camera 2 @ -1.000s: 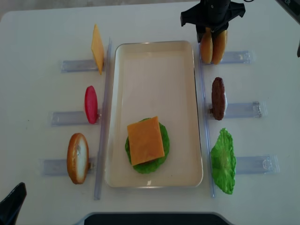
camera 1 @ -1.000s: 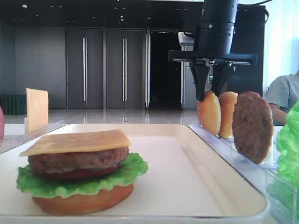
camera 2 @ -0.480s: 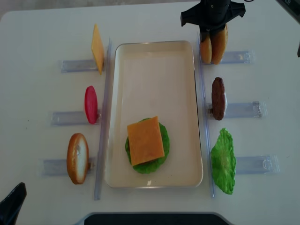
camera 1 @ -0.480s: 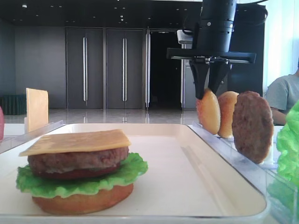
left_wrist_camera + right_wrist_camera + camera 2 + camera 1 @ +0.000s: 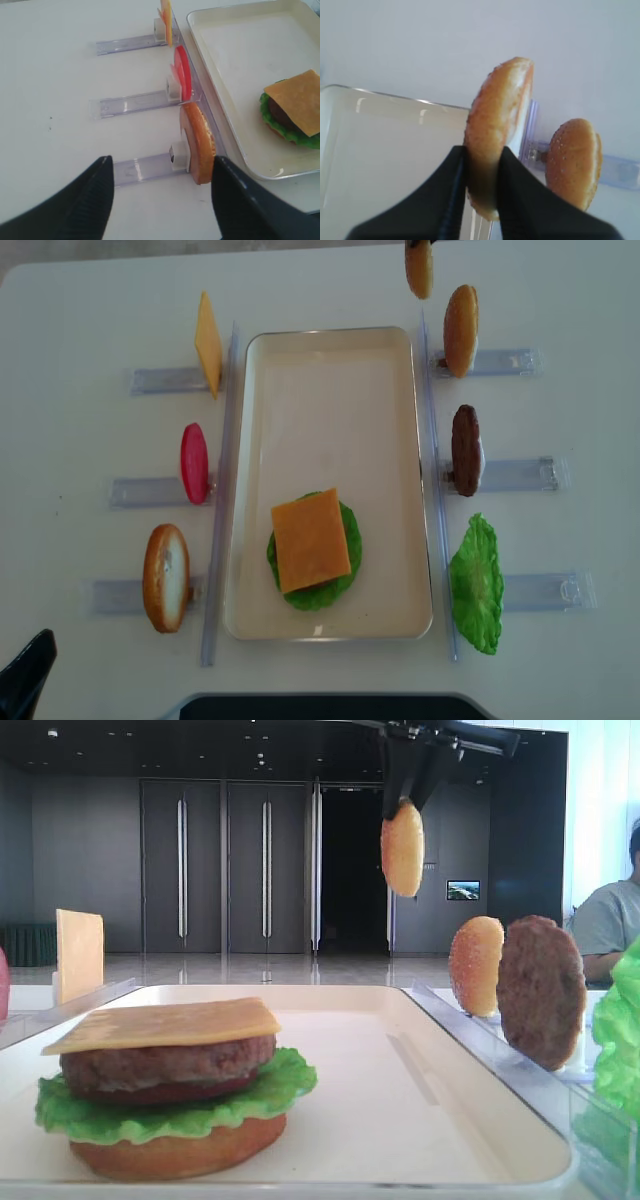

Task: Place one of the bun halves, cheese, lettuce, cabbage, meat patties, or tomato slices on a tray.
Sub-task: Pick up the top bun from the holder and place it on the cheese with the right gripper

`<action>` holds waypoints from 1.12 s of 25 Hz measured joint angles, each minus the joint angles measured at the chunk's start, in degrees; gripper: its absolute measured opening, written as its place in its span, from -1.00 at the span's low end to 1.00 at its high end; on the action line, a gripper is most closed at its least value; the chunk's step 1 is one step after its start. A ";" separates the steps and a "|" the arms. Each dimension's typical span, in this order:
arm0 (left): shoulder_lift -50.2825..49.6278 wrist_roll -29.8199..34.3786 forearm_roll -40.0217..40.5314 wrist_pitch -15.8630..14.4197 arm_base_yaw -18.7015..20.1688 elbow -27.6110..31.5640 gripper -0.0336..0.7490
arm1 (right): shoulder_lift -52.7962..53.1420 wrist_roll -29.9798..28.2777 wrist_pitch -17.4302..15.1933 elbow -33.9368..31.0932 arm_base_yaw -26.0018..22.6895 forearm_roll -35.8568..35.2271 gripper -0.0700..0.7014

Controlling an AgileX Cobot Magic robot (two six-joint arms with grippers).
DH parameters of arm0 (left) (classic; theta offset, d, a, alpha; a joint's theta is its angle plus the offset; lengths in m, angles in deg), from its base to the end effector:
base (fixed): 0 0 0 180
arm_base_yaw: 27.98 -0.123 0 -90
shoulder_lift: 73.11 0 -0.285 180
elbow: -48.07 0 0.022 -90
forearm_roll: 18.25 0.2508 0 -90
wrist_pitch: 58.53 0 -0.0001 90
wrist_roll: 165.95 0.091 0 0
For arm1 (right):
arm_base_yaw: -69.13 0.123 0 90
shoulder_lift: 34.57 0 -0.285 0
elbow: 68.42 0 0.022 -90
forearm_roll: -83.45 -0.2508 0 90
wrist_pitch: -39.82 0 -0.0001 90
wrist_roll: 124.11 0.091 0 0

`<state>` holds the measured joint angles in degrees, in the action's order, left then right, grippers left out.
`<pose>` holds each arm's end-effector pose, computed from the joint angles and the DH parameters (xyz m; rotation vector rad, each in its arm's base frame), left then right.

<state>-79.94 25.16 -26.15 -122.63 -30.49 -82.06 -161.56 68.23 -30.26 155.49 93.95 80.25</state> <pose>-0.0072 -0.0116 0.2669 0.1682 2.0934 -0.0238 0.4144 0.1969 0.3216 -0.2850 2.6869 0.2785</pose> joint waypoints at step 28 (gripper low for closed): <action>0.00 0.00 0.00 0.04 0.00 0.00 0.29 | 27.39 1.10 -0.22 -29.16 -0.10 -1.48 -0.41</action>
<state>-79.94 25.16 -26.15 -122.58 -30.49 -82.06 -134.17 69.33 -30.48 126.34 93.85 78.77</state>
